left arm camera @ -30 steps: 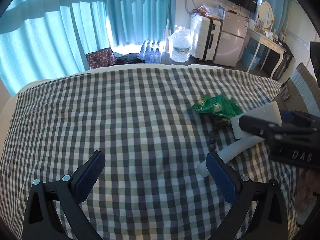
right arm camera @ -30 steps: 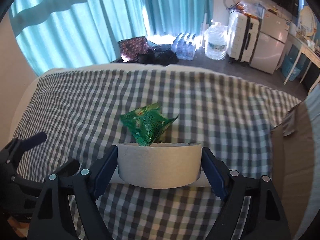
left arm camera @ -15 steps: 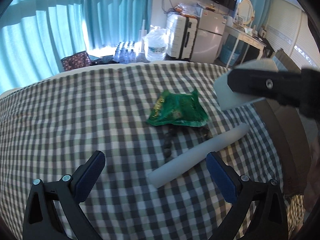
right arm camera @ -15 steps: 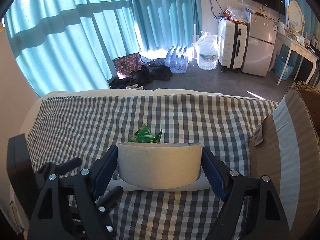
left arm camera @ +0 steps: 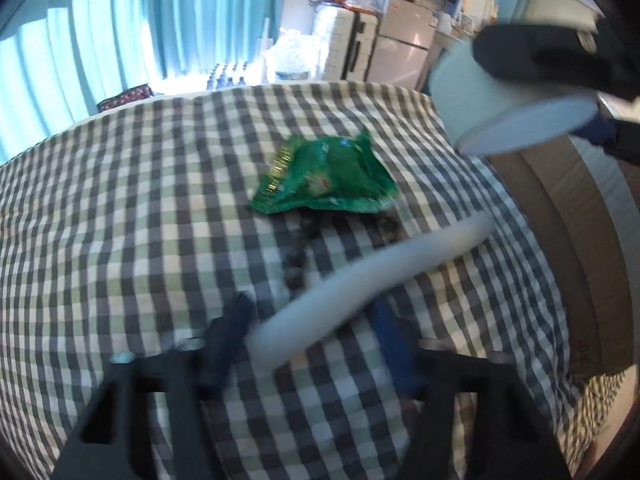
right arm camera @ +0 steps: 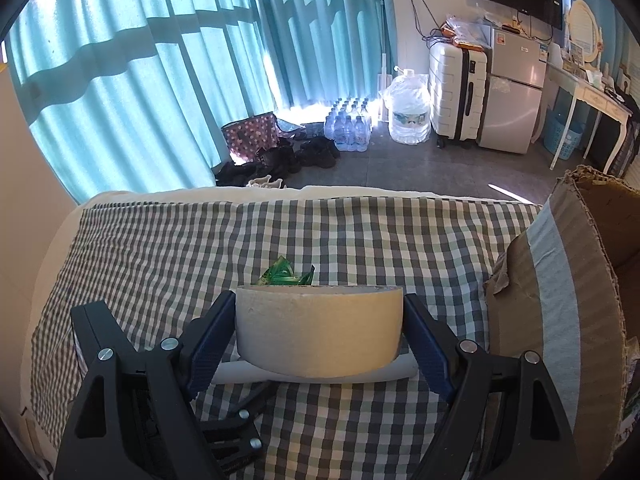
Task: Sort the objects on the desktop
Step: 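Grasp the white foam tube with the left gripper while the right lifts the tape roll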
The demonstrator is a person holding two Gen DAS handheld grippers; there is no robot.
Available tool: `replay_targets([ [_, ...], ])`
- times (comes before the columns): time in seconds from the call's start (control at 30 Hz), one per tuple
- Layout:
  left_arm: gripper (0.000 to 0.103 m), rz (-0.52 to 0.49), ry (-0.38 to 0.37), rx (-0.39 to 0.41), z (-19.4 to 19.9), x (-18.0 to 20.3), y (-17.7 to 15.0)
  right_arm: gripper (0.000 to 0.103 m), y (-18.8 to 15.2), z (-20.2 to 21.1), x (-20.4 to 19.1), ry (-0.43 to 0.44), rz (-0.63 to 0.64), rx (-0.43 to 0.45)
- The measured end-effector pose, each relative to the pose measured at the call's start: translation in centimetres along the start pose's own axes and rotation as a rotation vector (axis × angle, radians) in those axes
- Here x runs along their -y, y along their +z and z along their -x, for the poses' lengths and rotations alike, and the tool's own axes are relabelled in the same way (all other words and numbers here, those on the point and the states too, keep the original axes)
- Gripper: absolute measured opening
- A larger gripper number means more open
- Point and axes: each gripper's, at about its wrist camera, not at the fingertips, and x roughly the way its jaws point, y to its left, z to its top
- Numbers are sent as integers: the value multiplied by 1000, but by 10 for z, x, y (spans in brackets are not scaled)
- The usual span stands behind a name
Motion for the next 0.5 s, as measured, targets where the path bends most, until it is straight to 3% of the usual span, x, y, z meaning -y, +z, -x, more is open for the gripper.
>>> replay_targets([
  [0.03,34,-12,7,-4,0,3,-1,82,0,1,0,0,-1,3],
  [0.07,32,-18,10,-7,0,6,-2,82,0,3,-1,0,0,7],
  [0.13,14,-13,9,-9,1,11,-3,82,1,8,-1,1,1,15],
  [0.5,11,21,6,90,41,9,10,82,5,48,-5,-12,11,87],
])
